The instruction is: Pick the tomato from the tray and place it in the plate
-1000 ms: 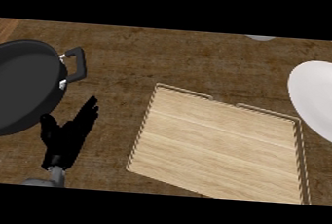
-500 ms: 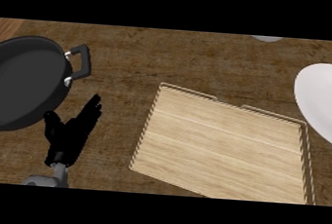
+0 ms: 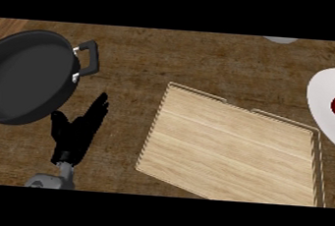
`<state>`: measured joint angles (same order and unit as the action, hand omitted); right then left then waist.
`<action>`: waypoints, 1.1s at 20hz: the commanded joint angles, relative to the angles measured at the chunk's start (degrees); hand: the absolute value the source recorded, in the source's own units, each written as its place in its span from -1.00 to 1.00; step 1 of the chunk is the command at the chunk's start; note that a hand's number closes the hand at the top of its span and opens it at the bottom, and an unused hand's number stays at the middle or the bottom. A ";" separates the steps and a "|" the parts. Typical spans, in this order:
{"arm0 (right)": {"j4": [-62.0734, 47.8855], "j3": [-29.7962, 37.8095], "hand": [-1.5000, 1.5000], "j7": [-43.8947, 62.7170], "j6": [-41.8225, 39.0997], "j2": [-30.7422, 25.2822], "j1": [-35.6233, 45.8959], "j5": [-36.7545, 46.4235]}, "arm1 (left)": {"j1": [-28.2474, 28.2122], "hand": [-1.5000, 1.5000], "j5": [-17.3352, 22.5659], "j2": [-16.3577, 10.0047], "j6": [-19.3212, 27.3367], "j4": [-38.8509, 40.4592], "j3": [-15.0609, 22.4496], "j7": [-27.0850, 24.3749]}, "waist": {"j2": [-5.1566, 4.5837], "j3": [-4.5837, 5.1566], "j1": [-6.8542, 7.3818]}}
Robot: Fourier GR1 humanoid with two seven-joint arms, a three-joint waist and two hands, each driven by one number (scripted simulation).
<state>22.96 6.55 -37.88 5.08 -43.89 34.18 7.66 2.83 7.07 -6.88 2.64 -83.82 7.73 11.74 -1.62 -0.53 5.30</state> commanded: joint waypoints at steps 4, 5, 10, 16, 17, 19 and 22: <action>-7.73 -1.25 -1.00 -4.27 -8.27 1.80 5.75 1.66 | 0.22 0.00 -0.78 1.46 1.02 1.70 0.97 1.53 | -0.36 0.01 -0.26; -8.37 -0.52 -1.00 -5.54 -6.96 3.84 5.63 1.04 | 0.24 0.00 -1.21 0.79 1.13 2.28 0.52 1.31 | -0.54 -0.04 -0.13; -10.59 6.65 -1.00 -10.88 -14.64 3.09 7.21 -6.26 | -1.45 0.00 0.26 0.26 0.20 0.87 -0.34 1.55 | -0.24 -0.07 -0.89; -15.25 10.92 -1.00 -8.80 -23.54 -3.93 7.67 -9.79 | -1.37 0.00 0.30 0.21 -0.12 0.80 -0.66 0.58 | -0.50 -0.07 -1.24; -16.23 11.29 -1.00 -7.38 -25.29 -3.50 7.96 -10.26 | -0.86 0.00 0.79 -0.70 -0.89 2.58 -1.88 -0.02 | -0.44 0.03 -1.61; -16.62 10.38 -1.00 -8.29 -30.73 -6.05 5.78 -9.36 | -2.90 0.00 0.23 0.84 0.36 -0.41 -0.04 1.15 | -0.31 -0.13 -1.40; -16.32 11.08 -1.00 -8.47 -37.97 -7.70 5.32 -10.36 | -2.63 0.00 -0.36 0.88 0.64 1.09 -0.28 0.21 | -0.28 -0.14 -2.15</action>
<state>7.63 16.82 -44.44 -22.56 -48.97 40.68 -1.75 1.28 7.01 -6.48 3.05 -84.50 6.87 10.90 -1.64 -0.86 3.70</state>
